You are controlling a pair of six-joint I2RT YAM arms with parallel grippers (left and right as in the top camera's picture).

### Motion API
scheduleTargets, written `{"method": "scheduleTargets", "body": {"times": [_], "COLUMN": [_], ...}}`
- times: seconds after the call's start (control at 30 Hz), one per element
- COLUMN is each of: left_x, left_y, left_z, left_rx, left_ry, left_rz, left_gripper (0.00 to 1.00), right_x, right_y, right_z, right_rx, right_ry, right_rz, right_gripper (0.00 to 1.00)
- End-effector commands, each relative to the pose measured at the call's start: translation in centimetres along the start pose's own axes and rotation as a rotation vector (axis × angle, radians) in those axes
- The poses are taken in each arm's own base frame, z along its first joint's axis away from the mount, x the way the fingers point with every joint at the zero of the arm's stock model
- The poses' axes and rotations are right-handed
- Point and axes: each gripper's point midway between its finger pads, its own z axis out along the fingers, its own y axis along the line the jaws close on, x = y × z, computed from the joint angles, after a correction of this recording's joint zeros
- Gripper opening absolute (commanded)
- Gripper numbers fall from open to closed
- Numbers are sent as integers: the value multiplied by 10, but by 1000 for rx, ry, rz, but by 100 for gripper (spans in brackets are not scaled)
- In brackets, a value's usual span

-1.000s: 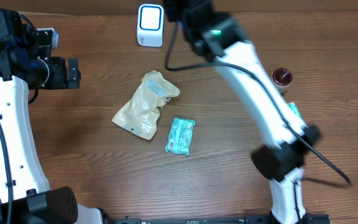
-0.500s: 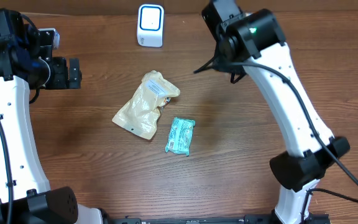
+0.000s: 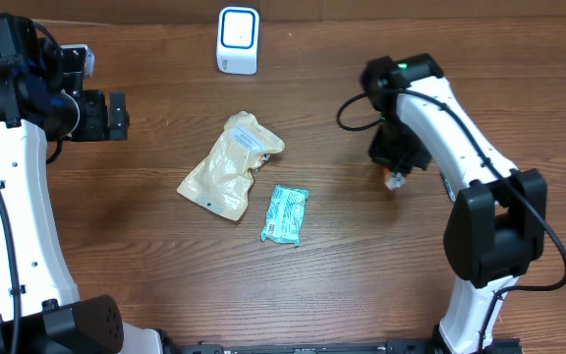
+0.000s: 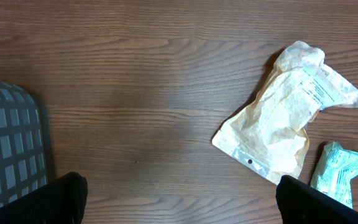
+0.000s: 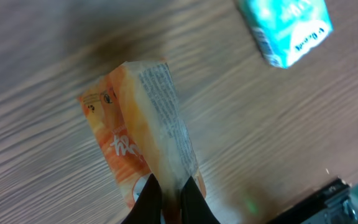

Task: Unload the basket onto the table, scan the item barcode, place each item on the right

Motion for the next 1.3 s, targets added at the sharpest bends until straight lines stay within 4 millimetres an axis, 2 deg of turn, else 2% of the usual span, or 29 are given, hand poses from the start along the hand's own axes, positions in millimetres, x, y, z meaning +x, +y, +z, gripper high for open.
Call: {"method": "scheduleTargets", "body": {"times": [0.0,0.1,0.13,0.2,0.27,0.3,0.37,0.47,0.57,0.63,0.7,0.8,0.87,1.1,1.27], "left_x": [0,0,0,0,0,0,0,0,0,0,0,0,0,0,0], "left_y": [-2,-2,-2,-2,-2,-2,-2,-2,-2,-2,-2,-2,-2,-2,-2], "left_z": [2,2,2,2,2,2,2,2,2,2,2,2,2,2,2], "left_rx": [3,3,3,3,3,3,3,3,3,3,3,3,3,3,3], "left_ry": [6,5,6,5,5,5,5,5,5,5,5,5,5,6,5], "left_rz": [27,27,27,27,27,27,27,27,27,27,27,27,27,27,27], "left_gripper": [100,100,100,100,99,100,100,100,100,100,100,100,100,100,100], "right_x": [-5,-8,-9,-12,-16,-17,-19,-21,-25,-25,-20,2,20,75,109], "right_y": [-19,-32,-36,-42,-48,-50,-54,-53,-47,-33,-9,34,54,99,143], "right_z": [12,21,22,25,27,27,29,27,17,4,-15,-45,-56,-52,-47], "right_rx": [12,21,24,24,22,17,15,-9,-60,-149,-287,-516,-594,-585,-595], "right_ry": [42,71,77,86,93,99,104,110,97,91,92,105,133,171,141], "right_rz": [53,48,55,55,61,56,60,32,-5,-67,-161,-326,-394,-526,-545], "right_gripper": [4,6,10,25,49,55,60,61,61,60,59,59,58,54,42]}}
